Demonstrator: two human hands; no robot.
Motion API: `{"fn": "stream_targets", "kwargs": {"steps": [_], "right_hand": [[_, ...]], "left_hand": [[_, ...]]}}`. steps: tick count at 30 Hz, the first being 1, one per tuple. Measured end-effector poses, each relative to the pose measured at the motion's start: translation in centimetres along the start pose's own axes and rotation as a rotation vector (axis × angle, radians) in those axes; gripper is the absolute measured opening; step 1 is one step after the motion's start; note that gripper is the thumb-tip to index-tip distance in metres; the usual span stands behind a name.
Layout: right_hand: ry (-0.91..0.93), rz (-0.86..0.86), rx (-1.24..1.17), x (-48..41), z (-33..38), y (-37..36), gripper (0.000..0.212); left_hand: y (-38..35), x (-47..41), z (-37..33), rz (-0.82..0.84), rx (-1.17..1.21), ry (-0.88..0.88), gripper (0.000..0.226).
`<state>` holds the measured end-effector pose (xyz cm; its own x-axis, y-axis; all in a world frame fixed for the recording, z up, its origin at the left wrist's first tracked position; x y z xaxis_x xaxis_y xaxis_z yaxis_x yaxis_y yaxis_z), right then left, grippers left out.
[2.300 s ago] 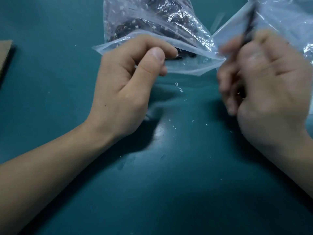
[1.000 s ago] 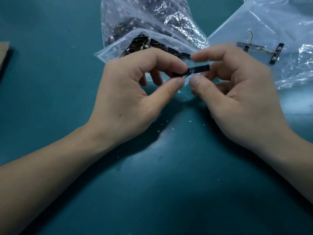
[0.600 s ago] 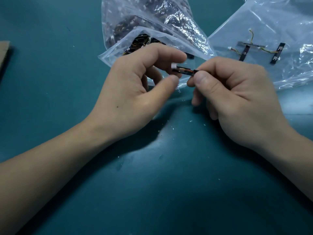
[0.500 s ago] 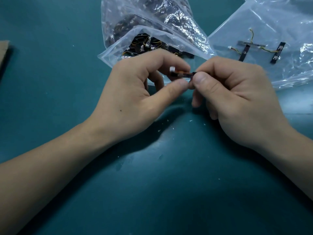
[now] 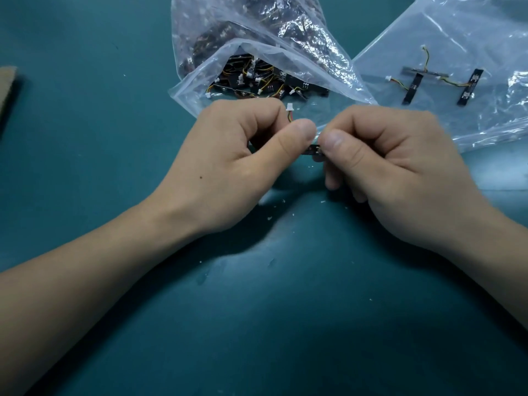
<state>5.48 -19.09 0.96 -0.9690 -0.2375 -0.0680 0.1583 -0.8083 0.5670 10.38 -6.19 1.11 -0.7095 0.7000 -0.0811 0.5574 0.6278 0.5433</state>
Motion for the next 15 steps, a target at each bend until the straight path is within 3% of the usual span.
{"fn": "stream_targets", "kwargs": {"steps": [7, 15], "right_hand": [[-0.027, -0.077, -0.054, 0.0, -0.5, 0.8, 0.028], [-0.012, -0.019, -0.009, -0.1, -0.3, 0.0, 0.020]], "left_hand": [[-0.4, 0.2, -0.6, 0.052, -0.062, -0.043, 0.025], [0.6, 0.5, -0.8, -0.080, -0.050, -0.045, 0.019]]}}
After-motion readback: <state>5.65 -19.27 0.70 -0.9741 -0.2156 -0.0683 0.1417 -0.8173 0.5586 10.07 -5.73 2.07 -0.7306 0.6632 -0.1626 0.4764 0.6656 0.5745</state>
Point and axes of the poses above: each hand's wrist, its own x-axis away from the middle knuckle, its own y-axis out of the back of the hand, z = x × y, the point moved 10 cm from there along -x, towards the middle knuckle, and after that the axes turned 13 degrees about z, right-handed, at the moved point
